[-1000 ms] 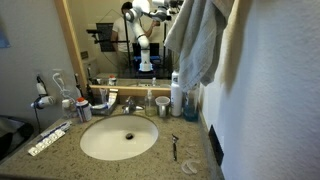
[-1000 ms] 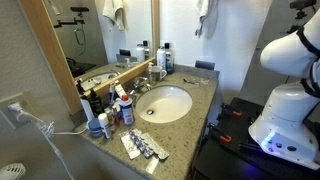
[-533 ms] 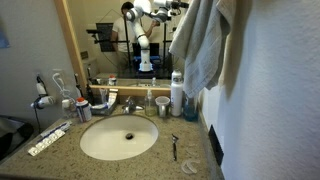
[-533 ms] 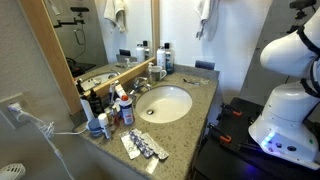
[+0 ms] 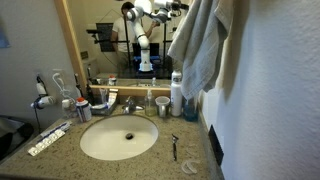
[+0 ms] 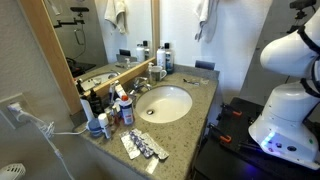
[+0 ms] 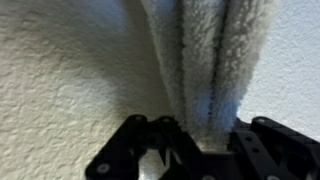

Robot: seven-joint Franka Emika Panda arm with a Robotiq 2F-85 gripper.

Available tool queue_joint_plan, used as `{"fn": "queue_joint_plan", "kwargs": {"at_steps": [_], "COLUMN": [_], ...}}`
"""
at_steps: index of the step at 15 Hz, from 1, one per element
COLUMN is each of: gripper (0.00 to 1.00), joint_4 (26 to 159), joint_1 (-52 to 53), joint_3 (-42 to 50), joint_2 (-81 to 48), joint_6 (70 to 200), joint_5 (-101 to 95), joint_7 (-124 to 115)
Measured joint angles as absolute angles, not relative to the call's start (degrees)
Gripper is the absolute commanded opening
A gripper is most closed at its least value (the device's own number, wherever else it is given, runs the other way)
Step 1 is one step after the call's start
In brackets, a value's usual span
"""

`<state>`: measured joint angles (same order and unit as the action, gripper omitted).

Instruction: Take the towel and clean the central part of the bathing room sink, and then hang back the towel

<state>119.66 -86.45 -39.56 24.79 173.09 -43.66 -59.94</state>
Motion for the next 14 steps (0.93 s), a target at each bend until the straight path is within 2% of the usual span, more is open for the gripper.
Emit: {"fn": "queue_joint_plan", "kwargs": {"at_steps": [1,3,4,5,7,12,14], "gripper": [0.26,0.28,0.46,0.53,0.61,0.99,1.0], "joint_4": [119.7,119.7,119.7,119.7,119.7,119.6,119.6], "joint_1": [-86.4,-86.4,-86.4,-86.4,-86.4,-86.4,-86.4], "joint_3": [-39.5,-39.3,-39.2,-39.2,-39.2,-39.2,-39.2], "joint_2": [24.7,24.7,24.7,24.7,24.7,24.7,24.7], "joint_6": [173.1,173.1,173.1,173.0,172.9,172.7,172.6], "joint_5": [-43.7,-43.6,-43.6,-43.6,-43.6,-43.6,-43.6], "joint_7": [-59.9,-59.9,-59.9,-59.9,-59.9,-59.9,-59.9]}}
